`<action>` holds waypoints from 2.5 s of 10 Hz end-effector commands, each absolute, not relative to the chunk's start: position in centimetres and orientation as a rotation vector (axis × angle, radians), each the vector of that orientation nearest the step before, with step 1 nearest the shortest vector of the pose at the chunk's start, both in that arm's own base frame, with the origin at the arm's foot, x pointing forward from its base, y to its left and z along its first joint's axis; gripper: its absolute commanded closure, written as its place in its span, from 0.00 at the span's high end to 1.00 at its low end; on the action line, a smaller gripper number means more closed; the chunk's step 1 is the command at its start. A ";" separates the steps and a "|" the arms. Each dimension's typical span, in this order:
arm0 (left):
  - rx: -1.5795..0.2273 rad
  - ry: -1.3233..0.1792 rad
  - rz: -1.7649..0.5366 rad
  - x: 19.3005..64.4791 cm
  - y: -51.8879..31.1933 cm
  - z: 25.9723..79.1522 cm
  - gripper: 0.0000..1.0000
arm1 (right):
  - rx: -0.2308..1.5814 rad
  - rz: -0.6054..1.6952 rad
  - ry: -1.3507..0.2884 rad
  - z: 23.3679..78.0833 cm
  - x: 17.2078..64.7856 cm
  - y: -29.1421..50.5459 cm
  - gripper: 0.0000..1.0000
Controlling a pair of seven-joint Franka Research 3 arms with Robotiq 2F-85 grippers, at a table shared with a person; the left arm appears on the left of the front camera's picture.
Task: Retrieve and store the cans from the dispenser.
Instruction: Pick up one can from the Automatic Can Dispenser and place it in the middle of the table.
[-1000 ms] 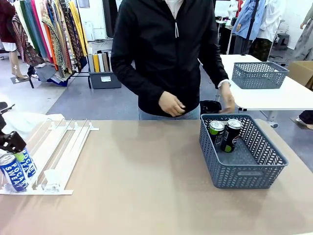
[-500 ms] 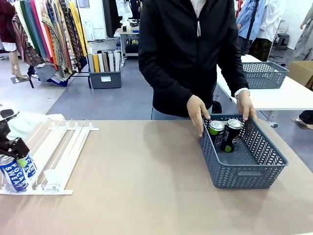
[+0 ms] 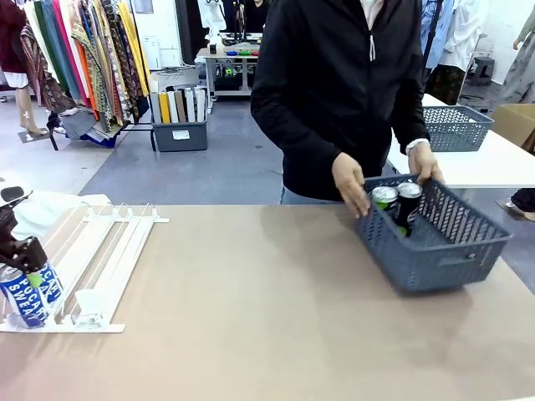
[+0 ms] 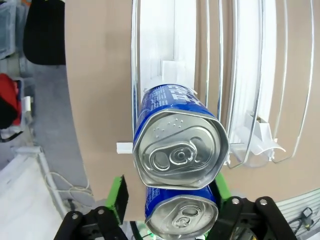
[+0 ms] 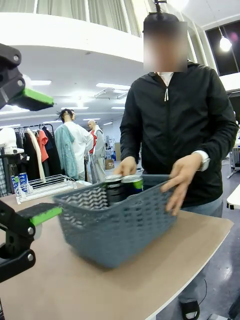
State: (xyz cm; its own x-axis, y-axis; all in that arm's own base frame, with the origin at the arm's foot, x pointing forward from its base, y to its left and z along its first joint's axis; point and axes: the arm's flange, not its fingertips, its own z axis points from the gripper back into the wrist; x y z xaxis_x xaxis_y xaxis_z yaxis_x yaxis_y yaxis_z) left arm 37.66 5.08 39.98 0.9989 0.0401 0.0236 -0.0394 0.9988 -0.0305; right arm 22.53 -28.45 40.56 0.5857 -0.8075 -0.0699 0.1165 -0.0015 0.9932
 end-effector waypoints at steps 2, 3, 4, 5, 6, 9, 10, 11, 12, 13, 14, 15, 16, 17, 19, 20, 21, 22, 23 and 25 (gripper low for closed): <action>0.006 -0.027 0.047 34.9 4.6 38.4 0.00 | 1.394 -0.809 -0.639 41.0 22.4 -28.3 1.00; 0.006 -0.028 0.047 34.7 4.5 38.5 0.00 | 1.394 -0.809 -0.639 41.0 22.4 -28.3 1.00; 0.005 -0.031 0.046 34.4 4.4 38.7 0.00 | 1.394 -0.809 -0.639 41.0 22.4 -28.3 1.00; -0.001 -0.038 0.043 34.2 4.5 38.9 0.00 | 1.394 -0.809 -0.639 41.0 22.4 -28.3 1.00; -0.005 -0.044 0.041 34.1 4.4 39.1 0.00 | 1.394 -0.809 -0.639 41.0 22.4 -28.3 1.00; -0.010 -0.077 0.014 31.9 2.4 42.3 0.00 | 1.394 -0.809 -0.639 41.0 22.4 -28.3 1.00; -0.014 -0.098 -0.027 30.7 1.5 44.3 0.00 | 1.394 -0.809 -0.639 41.0 22.4 -28.3 1.00; 0.008 -0.156 -0.046 29.3 1.0 47.1 0.00 | 1.394 -0.809 -0.639 41.0 22.4 -28.3 1.00; 0.015 -0.248 -0.052 27.9 0.9 49.8 0.00 | 1.394 -0.809 -0.639 41.0 22.4 -28.3 1.00; 0.014 -0.338 -0.073 26.6 0.9 52.4 0.00 | 1.394 -0.809 -0.639 41.0 22.4 -28.3 1.00; 0.018 -0.416 -0.087 25.5 1.0 54.5 0.00 | 1.394 -0.809 -0.639 41.0 22.4 -28.3 1.00; 0.002 -0.470 -0.087 24.9 1.2 55.9 0.00 | 1.394 -0.809 -0.639 41.0 22.4 -28.3 1.00; -0.037 -0.505 -0.053 25.1 2.0 56.7 0.00 | 1.394 -0.809 -0.639 41.0 22.4 -28.3 1.00; -0.099 -0.460 -0.039 25.4 3.2 56.8 0.00 | 1.394 -0.809 -0.639 41.0 22.4 -28.3 1.00; -0.002 -0.462 -0.068 25.3 1.0 59.1 0.00 | 1.394 -0.809 -0.639 41.0 22.4 -28.3 1.00; -0.002 -0.462 -0.068 25.3 1.0 59.1 0.00 | 1.394 -0.809 -0.639 41.0 22.4 -28.3 1.00; -0.002 -0.462 -0.068 25.3 1.0 59.1 0.00 | 1.394 -0.809 -0.639 41.0 22.4 -28.3 1.00; -0.016 -0.457 -0.063 25.2 1.4 58.8 0.00 | 1.394 -0.809 -0.639 41.0 22.4 -28.3 1.00; -0.067 -0.433 -0.088 26.5 -1.2 58.3 0.00 | 1.394 -0.809 -0.639 41.0 22.4 -28.3 1.00; -0.029 -0.442 -0.222 30.9 -12.8 58.3 0.00 | 1.394 -0.809 -0.639 41.0 22.4 -28.3 1.00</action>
